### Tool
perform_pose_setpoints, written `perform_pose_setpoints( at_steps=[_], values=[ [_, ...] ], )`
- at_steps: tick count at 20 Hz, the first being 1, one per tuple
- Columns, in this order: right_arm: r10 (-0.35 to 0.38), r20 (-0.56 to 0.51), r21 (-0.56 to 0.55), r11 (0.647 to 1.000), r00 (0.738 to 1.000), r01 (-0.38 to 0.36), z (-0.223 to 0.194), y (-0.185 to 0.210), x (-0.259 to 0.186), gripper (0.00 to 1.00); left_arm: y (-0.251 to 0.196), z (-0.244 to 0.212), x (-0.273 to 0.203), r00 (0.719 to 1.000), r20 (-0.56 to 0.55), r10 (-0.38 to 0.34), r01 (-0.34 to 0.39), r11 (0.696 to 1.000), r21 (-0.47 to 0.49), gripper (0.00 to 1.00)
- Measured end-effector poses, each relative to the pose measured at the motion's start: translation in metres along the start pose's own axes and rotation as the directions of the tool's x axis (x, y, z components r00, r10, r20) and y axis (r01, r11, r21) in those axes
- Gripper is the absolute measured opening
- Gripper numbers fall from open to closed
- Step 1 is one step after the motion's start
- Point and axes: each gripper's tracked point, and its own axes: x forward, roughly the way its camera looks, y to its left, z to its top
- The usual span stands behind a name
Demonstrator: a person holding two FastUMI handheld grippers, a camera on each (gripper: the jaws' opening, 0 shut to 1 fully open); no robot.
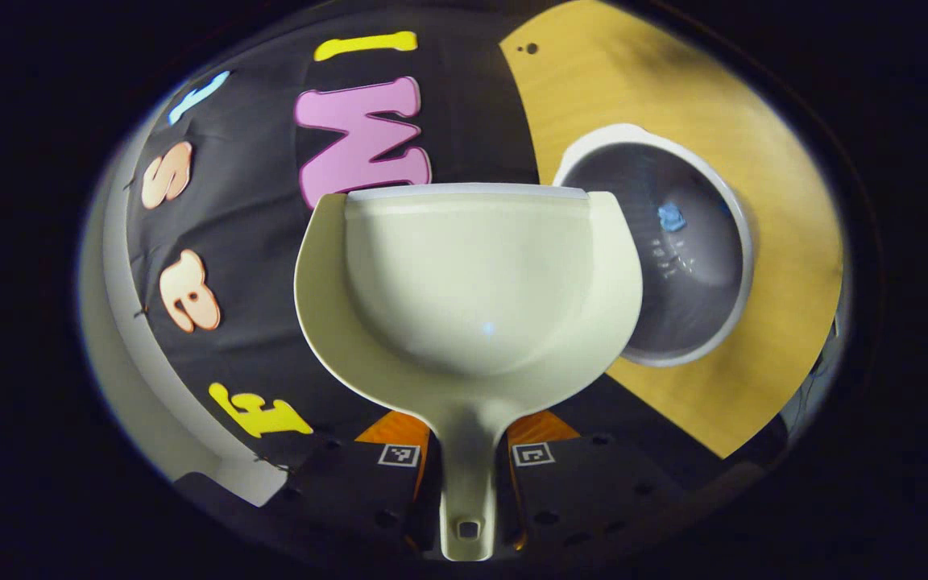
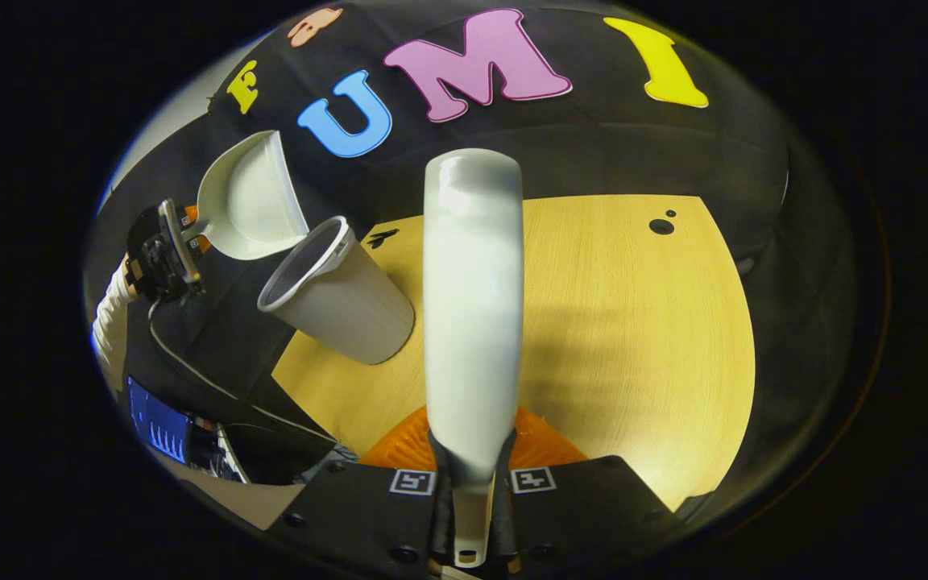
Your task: Pick up the small broom and dustpan from the desktop, sweep the trash into the dustpan with the broom, and then empty the trash into the garbage bin.
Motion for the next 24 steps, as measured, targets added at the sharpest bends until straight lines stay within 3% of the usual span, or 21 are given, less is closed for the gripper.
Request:
perform_pose_setpoints(
  at_steps=[4, 6, 8, 11, 13, 14, 17, 19, 20, 22, 24],
  values=[
    [-0.024, 0.078, -0.059, 0.998, 0.997, 0.029, 0.031, 0.008, -0.013, 0.19, -0.008, 0.031, -0.016, 0.996, 0.086, -0.038, 0.058, 0.969, -0.239, 0.25],
    [-0.044, 0.143, -0.086, 0.995, 0.989, 0.057, 0.056, 0.011, -0.022, 0.19, -0.011, 0.057, -0.028, 0.986, 0.152, -0.065, 0.115, 0.932, -0.345, 0.25],
    [-0.071, 0.215, -0.092, 0.991, 0.974, 0.093, 0.079, 0.015, -0.032, 0.2, -0.012, 0.089, -0.045, 0.97, 0.229, -0.077, 0.177, 0.871, -0.458, 0.25],
    [-0.119, 0.305, -0.07, 0.987, 0.945, 0.147, 0.106, 0.017, -0.042, 0.19, -0.034, 0.14, -0.068, 0.93, 0.344, -0.129, 0.325, 0.724, -0.608, 0.23],
    [-0.173, 0.317, -0.026, 0.981, 0.932, 0.191, 0.107, 0.009, -0.042, 0.19, -0.06, 0.174, -0.083, 0.892, 0.411, -0.187, 0.435, 0.602, -0.67, 0.27],
    [-0.194, 0.308, -0.004, 0.979, 0.931, 0.205, 0.104, 0.007, -0.039, 0.19, -0.078, 0.19, -0.091, 0.867, 0.439, -0.235, 0.494, 0.526, -0.693, 0.25],
    [-0.227, 0.253, 0.048, 0.974, 0.94, 0.222, 0.083, 0.0, -0.03, 0.19, -0.138, 0.231, -0.128, 0.741, 0.547, -0.389, 0.662, 0.289, -0.692, 0.25],
    [-0.269, 0.207, 0.079, 0.963, 0.941, 0.258, 0.065, -0.014, -0.023, 0.19, -0.171, 0.244, -0.145, 0.672, 0.576, -0.466, 0.705, 0.162, -0.691, 0.25],
    [-0.295, 0.168, 0.101, 0.954, 0.941, 0.281, 0.052, -0.023, -0.016, 0.19, -0.188, 0.251, -0.148, 0.641, 0.577, -0.506, 0.711, 0.109, -0.694, 0.25],
    [-0.329, 0.094, 0.151, 0.938, 0.94, 0.313, 0.026, -0.038, -0.003, 0.19, -0.222, 0.249, -0.148, 0.595, 0.551, -0.585, 0.701, 0.042, -0.712, 0.25],
    [-0.353, -0.004, 0.164, 0.923, 0.936, 0.349, -0.005, -0.047, 0.012, 0.19, -0.255, 0.244, -0.143, 0.577, 0.492, -0.652, 0.666, 0.028, -0.745, 0.25]
  ],
)
